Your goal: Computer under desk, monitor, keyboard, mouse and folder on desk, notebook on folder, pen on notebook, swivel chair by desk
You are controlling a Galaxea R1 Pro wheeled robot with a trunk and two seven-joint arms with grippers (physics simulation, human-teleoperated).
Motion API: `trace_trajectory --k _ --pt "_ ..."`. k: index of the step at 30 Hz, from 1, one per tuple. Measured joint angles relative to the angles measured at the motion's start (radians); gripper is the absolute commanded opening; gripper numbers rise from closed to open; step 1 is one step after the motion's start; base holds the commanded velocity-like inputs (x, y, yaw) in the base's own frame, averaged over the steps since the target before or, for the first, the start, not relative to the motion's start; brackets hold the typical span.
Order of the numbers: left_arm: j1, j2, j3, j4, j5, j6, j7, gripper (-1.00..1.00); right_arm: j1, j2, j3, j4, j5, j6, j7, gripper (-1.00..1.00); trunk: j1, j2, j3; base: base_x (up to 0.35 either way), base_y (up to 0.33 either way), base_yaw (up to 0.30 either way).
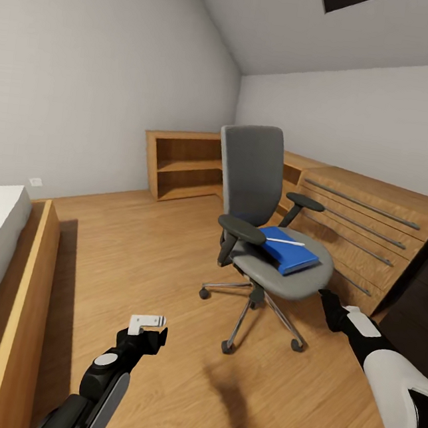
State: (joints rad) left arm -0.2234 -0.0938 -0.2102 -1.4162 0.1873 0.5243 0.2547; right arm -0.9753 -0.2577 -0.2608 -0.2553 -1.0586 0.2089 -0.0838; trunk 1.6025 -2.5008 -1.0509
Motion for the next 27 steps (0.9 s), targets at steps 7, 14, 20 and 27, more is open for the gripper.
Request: trace_trajectory --k 7,14,20,27 --pt "0.0 0.0 0.0 0.0 0.0 0.0 0.0 1.0 0.0 0.0 0.0 0.0 0.0 0.0 0.0 1.0 0.0 0.0 0.0 -0.009 -0.002 0.0" --pt "0.0 0.0 0.0 0.0 0.0 -0.001 0.0 1.0 0.0 0.0 0.0 -0.001 0.0 0.0 0.003 1.0 0.0 0.0 0.0 -0.001 0.0 0.0" --pt "0.0 0.0 0.0 0.0 0.0 -0.001 0.001 1.0 0.0 0.0 0.0 -0.001 0.0 0.001 0.01 1.0 -0.006 0.008 0.022 0.0 0.0 0.0" --pt "0.0 0.0 0.0 0.0 0.0 -0.002 0.001 1.0 0.0 0.0 0.0 -0.001 0.0 0.004 0.014 1.0 -0.033 0.057 0.044 0.0 0.0 0.0"
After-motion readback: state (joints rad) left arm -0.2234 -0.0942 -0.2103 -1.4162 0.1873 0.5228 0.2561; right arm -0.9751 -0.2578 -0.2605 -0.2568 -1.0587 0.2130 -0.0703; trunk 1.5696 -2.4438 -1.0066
